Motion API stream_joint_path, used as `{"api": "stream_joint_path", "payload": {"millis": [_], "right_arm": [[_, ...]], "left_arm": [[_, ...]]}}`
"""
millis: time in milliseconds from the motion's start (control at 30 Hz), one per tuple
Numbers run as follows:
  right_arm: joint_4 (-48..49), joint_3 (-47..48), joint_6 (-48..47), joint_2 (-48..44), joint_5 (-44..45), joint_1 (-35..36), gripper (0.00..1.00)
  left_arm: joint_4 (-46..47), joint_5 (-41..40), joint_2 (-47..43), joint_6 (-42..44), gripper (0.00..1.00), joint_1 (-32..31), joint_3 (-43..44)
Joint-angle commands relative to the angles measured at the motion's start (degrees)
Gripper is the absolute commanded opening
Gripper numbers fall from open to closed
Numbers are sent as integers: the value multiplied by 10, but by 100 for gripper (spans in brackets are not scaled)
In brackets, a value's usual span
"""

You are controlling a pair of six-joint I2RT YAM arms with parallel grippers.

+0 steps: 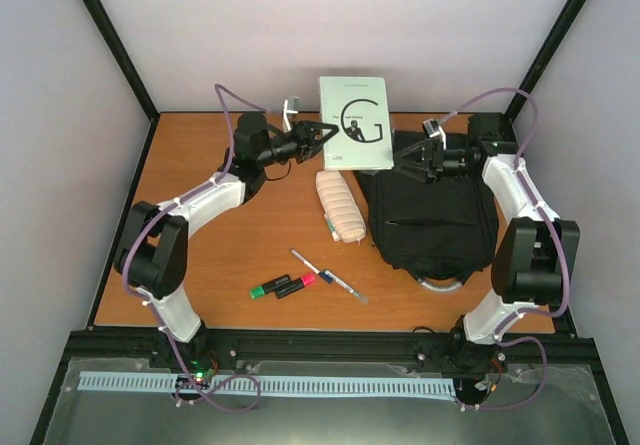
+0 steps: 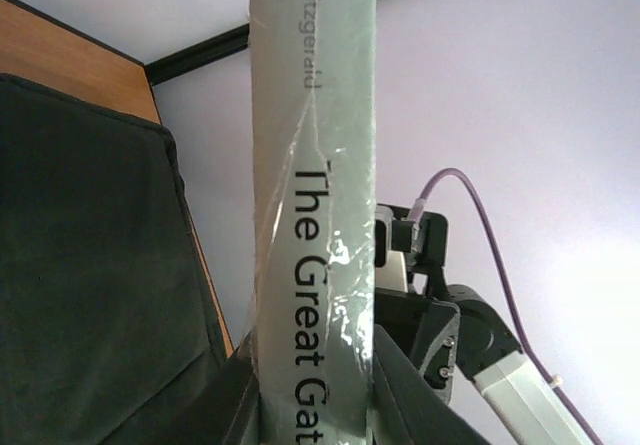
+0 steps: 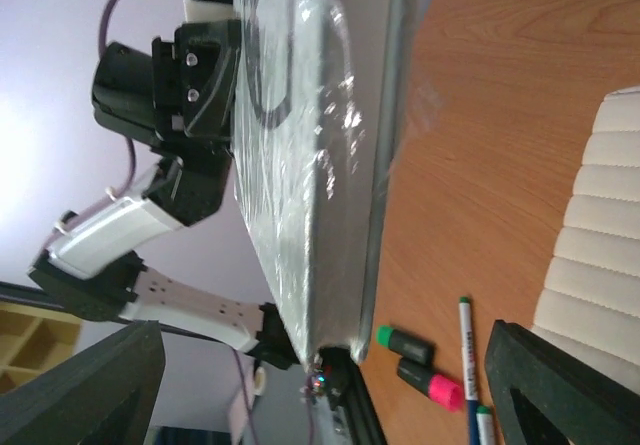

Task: Pack the student bag
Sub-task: Pick up the book from the center of the board.

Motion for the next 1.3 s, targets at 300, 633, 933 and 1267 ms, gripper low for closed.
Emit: {"api": "stream_joint_path", "payload": {"millis": [300,633,933,1267], "right_arm": [[-16,78,63,75,-105,19,71],[46,34,143,39,-101,19,57],[23,58,137,45,-125,19,44],[17,44,123,44,-120,18,21]], "left_arm": [[193,-11,47,-101,1,-43,75],[209,-29,50,-108,1,-44,42],[195,-28,61,-99,1,-46,40],[169,-18,68,-94,1,-50,38]]}}
